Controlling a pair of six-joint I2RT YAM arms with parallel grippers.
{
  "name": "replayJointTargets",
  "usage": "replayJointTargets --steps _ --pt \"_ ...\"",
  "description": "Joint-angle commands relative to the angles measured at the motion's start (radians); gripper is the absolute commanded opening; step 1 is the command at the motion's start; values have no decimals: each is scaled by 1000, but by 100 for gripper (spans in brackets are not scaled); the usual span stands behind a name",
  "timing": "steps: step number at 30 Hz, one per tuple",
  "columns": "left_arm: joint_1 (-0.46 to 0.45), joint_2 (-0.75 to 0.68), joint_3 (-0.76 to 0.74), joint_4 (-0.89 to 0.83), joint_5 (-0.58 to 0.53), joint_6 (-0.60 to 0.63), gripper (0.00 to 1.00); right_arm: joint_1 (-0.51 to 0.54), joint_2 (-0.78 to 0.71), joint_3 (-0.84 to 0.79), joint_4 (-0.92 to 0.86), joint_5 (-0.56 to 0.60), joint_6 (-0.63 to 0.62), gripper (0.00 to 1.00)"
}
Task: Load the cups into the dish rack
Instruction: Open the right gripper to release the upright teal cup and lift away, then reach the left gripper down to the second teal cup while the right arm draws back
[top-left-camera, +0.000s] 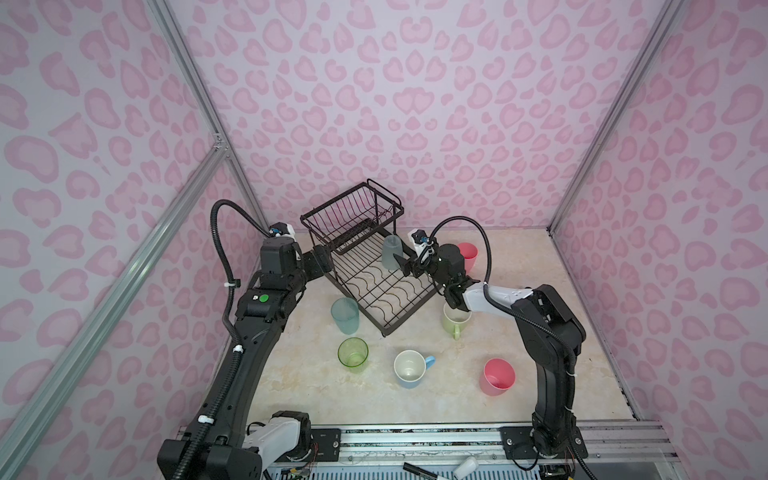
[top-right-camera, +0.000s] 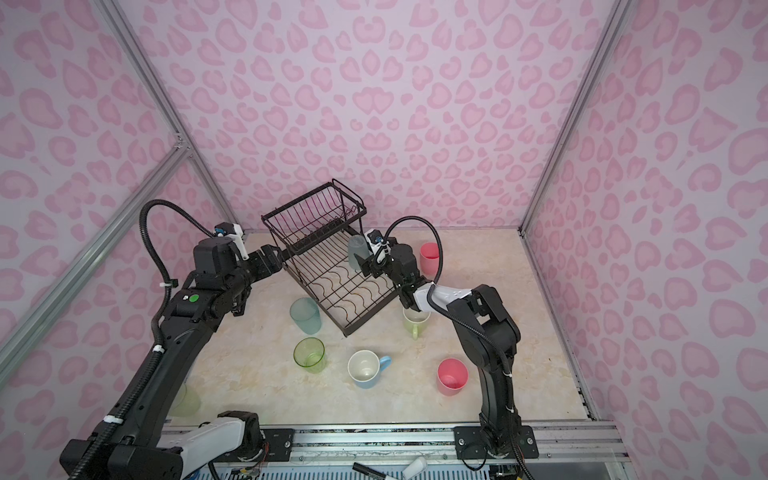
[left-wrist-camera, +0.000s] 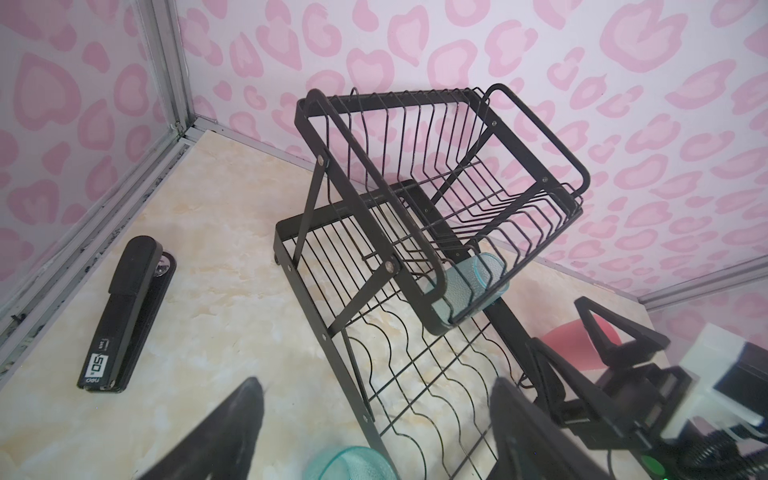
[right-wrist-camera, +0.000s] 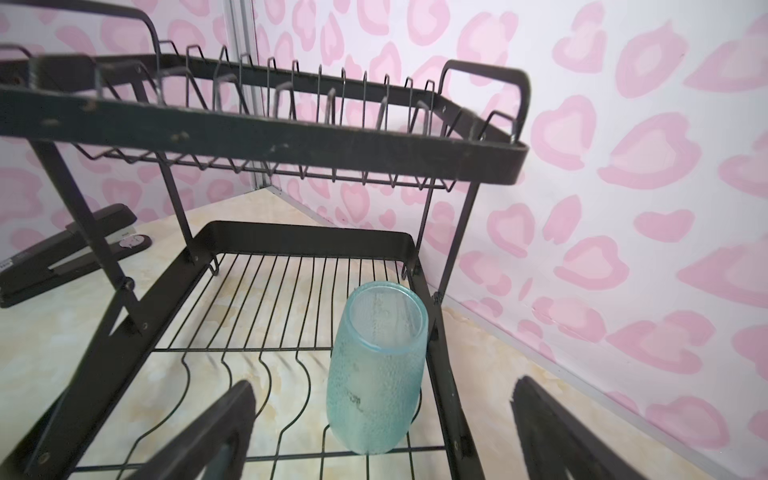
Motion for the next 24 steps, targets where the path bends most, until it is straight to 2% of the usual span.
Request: replayJointTargets --steps 1,10,13,18,24 --pt "0 -5 -8 21 -11 -2 87 16 -61 -50 -58 84 33 92" --pt "1 -19 7 -38 -58 -41 86 77 -248 -138 -368 255 115 89" --pt "0 -38 13 -82 -71 -48 86 82 -300 -159 -459 272 125 88" --pt "0 -80 22 -214 -93 -77 85 88 -400 -234 -497 289 126 88" --pt "0 -108 -11 -353 -62 -157 80 93 -458 -300 -477 300 130 87"
